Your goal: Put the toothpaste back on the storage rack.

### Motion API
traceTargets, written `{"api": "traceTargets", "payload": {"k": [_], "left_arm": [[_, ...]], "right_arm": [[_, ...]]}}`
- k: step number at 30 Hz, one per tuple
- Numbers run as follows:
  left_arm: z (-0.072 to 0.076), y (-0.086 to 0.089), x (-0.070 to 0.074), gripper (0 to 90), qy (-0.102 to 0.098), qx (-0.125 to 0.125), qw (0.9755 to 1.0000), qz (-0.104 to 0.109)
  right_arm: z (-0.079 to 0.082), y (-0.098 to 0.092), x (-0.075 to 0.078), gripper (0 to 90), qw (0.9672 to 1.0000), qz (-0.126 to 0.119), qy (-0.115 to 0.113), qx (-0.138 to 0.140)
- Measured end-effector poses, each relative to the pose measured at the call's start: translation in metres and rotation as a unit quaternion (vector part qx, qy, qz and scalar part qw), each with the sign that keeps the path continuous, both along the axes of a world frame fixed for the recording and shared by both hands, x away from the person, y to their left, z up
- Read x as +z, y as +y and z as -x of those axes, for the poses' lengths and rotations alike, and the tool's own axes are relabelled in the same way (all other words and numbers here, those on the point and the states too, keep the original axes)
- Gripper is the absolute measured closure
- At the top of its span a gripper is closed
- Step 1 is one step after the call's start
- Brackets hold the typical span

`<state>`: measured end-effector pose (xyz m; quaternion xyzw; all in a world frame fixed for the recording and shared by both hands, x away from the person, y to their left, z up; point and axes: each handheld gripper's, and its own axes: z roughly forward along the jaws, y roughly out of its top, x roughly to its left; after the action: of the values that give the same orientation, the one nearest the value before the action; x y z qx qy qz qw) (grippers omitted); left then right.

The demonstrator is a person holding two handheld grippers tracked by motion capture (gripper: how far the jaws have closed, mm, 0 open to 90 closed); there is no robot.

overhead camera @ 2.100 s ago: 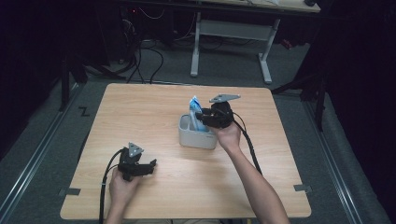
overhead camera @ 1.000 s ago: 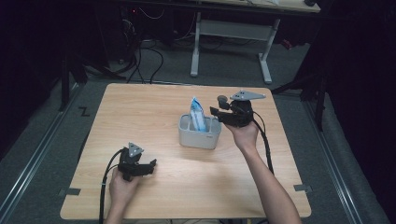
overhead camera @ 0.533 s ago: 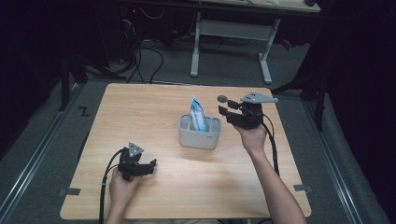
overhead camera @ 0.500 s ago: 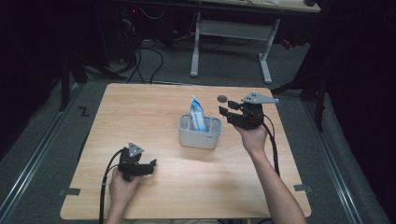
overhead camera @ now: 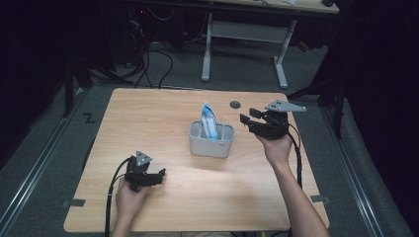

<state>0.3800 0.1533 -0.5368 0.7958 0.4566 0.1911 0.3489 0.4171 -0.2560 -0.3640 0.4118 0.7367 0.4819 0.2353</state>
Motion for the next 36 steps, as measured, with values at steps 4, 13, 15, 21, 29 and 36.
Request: {"api": "traceTargets", "payload": {"k": [4, 13, 15, 21, 29, 36], "left_arm": [[0.000, 0.000, 0.000, 17.6, 0.001, 0.000, 1.0000, 0.000], [0.000, 0.000, 0.000, 17.6, 0.000, 0.000, 1.0000, 0.001], [0.000, 0.000, 0.000, 17.7, 0.001, 0.000, 1.0000, 0.001], [0.000, 0.000, 0.000, 17.6, 0.000, 0.000, 1.0000, 0.001], [0.000, 0.000, 0.000, 17.7, 0.000, 0.000, 1.0000, 0.001], [0.000, 0.000, 0.000, 17.7, 0.000, 0.000, 1.0000, 0.001]], "right_arm": [[0.004, -0.004, 0.003, 51.6, 1.0000, -0.002, -0.003, 0.000], [0.014, -0.012, 0.006, 53.7, 0.9999, -0.005, -0.015, -0.006], [0.017, -0.015, 0.006, 54.8, 0.9995, -0.013, -0.026, -0.012], [0.021, -0.024, 0.000, 54.8, 0.9995, -0.017, -0.017, -0.021], [0.028, -0.035, -0.002, 54.7, 0.9992, -0.020, -0.014, -0.033], [0.031, -0.042, -0.006, 54.6, 0.9989, -0.022, -0.010, -0.041]]}}
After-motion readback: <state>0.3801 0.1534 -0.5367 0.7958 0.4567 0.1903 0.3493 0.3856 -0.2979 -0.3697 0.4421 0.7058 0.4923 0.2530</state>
